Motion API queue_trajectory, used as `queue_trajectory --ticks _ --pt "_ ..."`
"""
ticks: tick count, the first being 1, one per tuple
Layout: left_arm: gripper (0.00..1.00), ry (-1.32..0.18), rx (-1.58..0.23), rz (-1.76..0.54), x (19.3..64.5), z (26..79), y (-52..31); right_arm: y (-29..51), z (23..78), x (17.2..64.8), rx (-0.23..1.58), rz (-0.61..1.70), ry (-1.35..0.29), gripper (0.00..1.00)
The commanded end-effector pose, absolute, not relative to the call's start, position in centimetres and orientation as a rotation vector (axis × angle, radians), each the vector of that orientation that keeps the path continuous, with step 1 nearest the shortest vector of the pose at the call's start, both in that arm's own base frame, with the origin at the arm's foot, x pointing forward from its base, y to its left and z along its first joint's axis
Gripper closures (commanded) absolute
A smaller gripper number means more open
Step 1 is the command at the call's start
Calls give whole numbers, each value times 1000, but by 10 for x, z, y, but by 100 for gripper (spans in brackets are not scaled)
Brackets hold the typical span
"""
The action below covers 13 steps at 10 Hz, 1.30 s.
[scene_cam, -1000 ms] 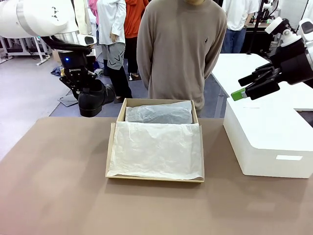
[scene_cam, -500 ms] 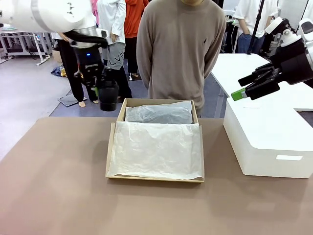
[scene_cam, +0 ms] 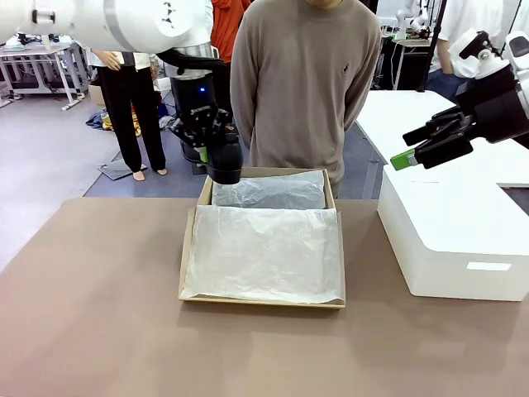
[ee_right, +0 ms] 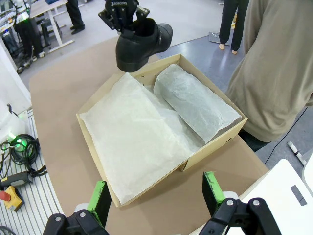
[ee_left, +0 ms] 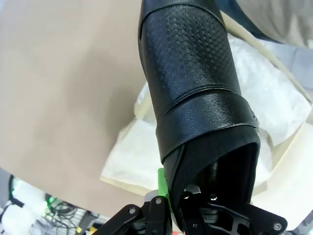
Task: Pack the shoes into the box.
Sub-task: Place the other shoe of the Shoes into the Shoes Box.
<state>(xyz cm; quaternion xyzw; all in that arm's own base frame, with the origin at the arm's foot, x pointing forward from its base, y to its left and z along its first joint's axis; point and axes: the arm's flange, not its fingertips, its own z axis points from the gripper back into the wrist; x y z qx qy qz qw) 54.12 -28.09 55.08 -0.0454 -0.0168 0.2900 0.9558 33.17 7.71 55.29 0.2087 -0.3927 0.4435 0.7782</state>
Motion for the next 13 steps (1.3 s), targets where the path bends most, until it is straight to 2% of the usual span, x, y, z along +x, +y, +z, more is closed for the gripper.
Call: queue_trajectory --ticks 1,7,10,13 --pt "100 -49 -93 573 544 556 -287 77 553 334 465 971 -863 0" --pt "100 -29 -92 590 544 546 -286 77 553 334 465 971 -863 0" --pt "100 -121 -10 914 537 557 -321 77 553 334 465 971 -863 0" --pt "100 -87 -17 1088 536 556 -365 77 553 334 465 971 -863 0"
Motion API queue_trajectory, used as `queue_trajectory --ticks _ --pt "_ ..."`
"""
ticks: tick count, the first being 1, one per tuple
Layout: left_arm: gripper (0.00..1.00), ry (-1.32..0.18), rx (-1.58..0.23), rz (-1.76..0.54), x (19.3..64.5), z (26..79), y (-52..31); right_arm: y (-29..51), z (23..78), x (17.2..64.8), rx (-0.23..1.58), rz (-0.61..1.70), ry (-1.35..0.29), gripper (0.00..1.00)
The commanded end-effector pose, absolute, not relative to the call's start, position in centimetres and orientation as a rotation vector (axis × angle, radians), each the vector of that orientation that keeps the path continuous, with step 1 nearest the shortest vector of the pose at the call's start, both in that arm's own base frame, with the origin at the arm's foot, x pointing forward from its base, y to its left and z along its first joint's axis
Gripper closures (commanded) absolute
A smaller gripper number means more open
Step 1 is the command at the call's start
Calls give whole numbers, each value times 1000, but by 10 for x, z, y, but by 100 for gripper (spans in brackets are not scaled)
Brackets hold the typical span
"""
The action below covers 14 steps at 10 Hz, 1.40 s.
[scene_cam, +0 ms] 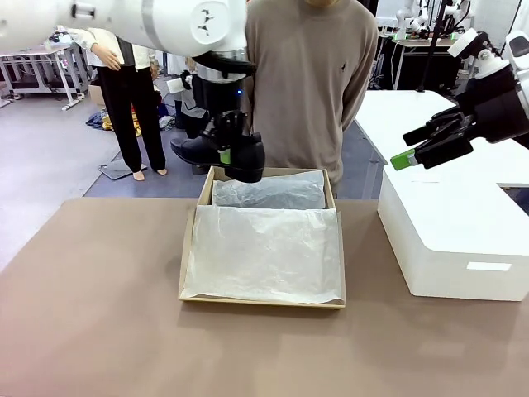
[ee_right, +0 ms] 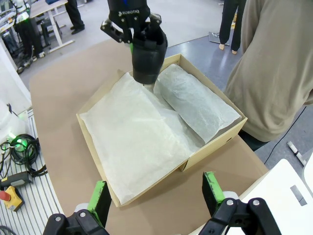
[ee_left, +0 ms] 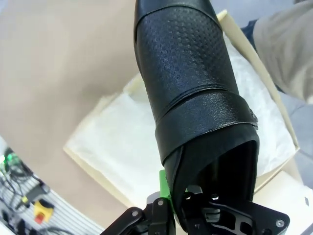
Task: Pack the shoes into the box.
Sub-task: Place the other shoe of the Shoes into the Shoes Box.
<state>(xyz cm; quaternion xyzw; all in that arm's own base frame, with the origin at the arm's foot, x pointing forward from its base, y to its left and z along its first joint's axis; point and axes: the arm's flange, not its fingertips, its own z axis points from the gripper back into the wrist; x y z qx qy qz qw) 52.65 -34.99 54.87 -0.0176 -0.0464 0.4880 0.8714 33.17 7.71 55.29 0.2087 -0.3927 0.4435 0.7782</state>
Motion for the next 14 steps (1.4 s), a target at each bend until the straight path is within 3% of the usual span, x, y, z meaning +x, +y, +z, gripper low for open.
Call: queue_trajectory --ticks 1,7,14 --pt "100 -58 -49 1124 539 550 -381 77 553 334 465 971 -863 0" --pt "100 -50 -24 1265 541 515 -455 77 553 334 465 971 -863 0" --pt "100 -27 -47 1220 534 491 -456 77 553 334 465 971 -863 0"
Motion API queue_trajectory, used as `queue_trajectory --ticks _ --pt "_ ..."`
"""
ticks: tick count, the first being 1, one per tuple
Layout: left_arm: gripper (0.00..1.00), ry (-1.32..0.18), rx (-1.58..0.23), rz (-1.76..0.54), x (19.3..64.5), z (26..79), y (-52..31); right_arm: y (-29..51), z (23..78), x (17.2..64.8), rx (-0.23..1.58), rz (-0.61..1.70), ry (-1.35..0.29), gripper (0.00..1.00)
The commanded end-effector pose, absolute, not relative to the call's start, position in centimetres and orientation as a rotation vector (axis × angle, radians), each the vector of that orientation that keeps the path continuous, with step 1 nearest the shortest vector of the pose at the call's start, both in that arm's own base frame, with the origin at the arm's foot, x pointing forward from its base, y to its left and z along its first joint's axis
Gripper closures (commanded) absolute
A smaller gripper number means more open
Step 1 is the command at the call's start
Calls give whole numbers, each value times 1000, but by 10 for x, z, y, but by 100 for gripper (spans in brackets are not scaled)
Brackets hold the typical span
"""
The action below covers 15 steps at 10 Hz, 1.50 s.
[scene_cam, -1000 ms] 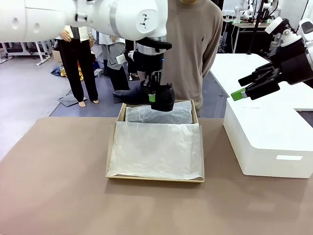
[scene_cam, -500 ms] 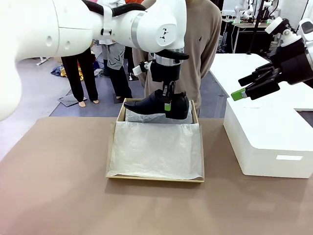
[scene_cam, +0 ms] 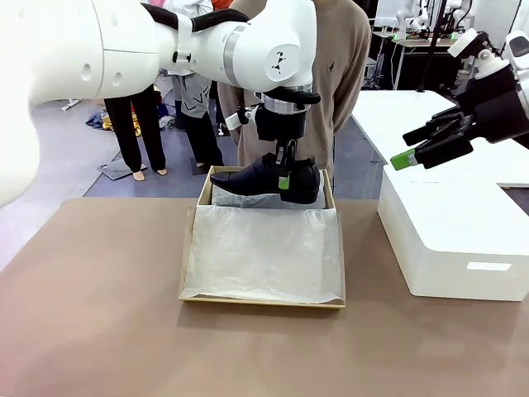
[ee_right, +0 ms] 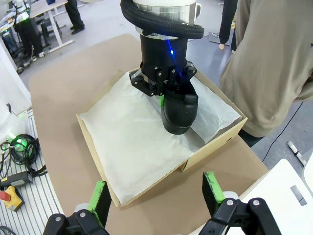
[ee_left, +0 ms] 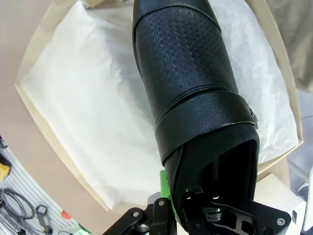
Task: Pack the shoes into the box.
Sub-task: Place the other shoe of the Shoes into the Shoes Box.
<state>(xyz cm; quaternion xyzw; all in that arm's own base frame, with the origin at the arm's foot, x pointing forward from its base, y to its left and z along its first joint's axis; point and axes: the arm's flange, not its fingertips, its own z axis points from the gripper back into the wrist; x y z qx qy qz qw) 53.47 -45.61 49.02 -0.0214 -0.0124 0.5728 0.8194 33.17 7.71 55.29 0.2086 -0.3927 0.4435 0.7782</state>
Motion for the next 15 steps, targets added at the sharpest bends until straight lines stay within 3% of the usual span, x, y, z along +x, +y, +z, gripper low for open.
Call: queue_trajectory --ticks 1,6,15 --pt "100 -83 -77 1266 532 496 -457 77 553 334 465 971 -863 0" --pt "100 -179 -78 1375 526 496 -469 77 553 334 465 971 -863 0" --pt "100 -132 -85 1434 536 470 -491 77 553 334 465 971 -863 0"
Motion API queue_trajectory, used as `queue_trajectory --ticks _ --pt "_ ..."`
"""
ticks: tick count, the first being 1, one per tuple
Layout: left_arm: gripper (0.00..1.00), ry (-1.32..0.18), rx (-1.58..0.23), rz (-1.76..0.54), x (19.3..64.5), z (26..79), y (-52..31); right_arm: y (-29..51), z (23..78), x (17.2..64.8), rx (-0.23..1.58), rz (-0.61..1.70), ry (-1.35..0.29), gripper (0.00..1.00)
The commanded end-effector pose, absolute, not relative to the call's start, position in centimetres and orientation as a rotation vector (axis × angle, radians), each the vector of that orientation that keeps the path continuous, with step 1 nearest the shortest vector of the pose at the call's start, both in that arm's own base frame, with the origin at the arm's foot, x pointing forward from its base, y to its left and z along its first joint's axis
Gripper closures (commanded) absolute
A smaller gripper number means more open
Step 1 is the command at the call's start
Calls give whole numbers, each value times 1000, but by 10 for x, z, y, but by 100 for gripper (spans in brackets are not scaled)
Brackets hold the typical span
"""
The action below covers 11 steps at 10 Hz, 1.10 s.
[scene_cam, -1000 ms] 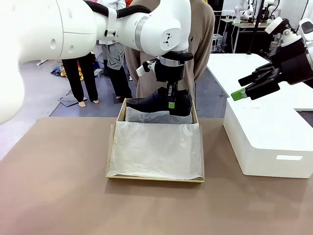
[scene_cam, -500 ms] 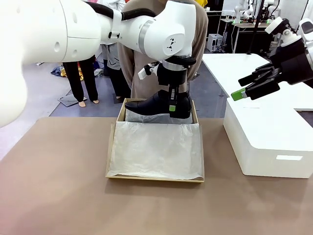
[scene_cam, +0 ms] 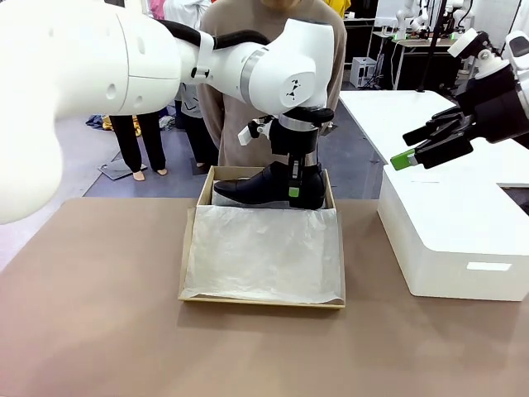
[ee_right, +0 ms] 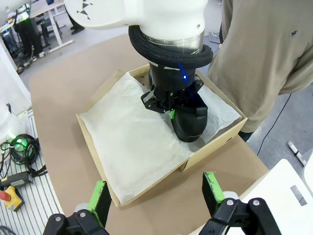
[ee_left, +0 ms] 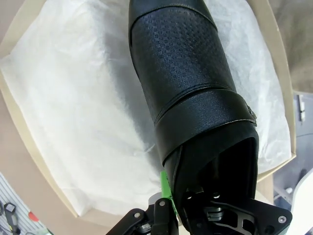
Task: Pack the shoes into the box.
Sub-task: Place the other shoe of the Shoes into the Shoes Box.
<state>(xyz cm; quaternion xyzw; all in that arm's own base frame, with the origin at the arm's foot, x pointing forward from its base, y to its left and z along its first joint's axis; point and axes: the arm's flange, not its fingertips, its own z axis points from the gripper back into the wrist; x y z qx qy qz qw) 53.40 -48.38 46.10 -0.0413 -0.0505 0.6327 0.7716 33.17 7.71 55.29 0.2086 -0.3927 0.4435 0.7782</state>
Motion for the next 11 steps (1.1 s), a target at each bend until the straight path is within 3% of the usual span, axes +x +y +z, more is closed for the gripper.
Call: queue_trajectory --ticks 1,11 --pt "100 -137 -89 1440 538 466 -491 77 553 334 465 971 -863 0" --pt "98 -121 -86 1473 548 445 -493 77 553 334 465 971 -863 0"
